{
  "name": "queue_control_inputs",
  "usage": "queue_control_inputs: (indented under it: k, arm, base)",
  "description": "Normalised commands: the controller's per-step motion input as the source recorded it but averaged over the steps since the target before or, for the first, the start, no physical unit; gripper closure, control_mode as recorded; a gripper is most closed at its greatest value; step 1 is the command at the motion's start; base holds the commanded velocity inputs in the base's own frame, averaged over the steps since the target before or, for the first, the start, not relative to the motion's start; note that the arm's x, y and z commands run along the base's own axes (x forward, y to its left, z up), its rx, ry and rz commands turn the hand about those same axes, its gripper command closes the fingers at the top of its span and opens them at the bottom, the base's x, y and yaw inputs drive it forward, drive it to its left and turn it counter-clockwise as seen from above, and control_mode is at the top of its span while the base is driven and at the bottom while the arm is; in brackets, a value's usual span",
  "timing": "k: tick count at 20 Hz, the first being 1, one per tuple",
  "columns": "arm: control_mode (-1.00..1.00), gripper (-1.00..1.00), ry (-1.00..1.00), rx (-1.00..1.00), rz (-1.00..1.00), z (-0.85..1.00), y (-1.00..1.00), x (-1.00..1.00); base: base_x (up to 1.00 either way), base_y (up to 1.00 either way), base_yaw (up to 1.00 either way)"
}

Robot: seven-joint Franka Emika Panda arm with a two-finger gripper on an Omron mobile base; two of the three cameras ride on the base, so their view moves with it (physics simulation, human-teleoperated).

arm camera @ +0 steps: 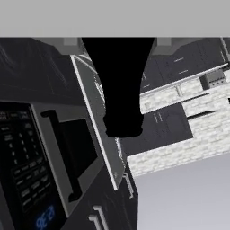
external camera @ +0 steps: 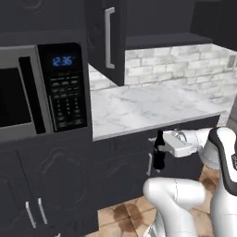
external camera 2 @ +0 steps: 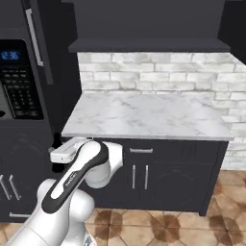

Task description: Pick the bottled drink from the counter and place it in the open cabinet.

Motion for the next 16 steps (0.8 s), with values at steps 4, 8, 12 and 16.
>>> queue_control_inputs:
  k: [4,8,12,16]
  arm:
    - [1.00,1.00,0.00,0.00,0.00,0.00,0.00,0.00]
    - [1.00,1.00,0.00,0.00,0.00,0.00,0.00,0.00]
    - [1.00,1.00,0.00,0.00,0.00,0.00,0.00,0.00]
    - [1.00,1.00,0.00,0.00,0.00,0.00,0.00,0.00]
  base:
    - [0.38,-0.43,0.34]
    - [0.39,-0.42,0.36]
    - [0.43,-0.50,0.23]
    - [0.44,-0.56,0.12]
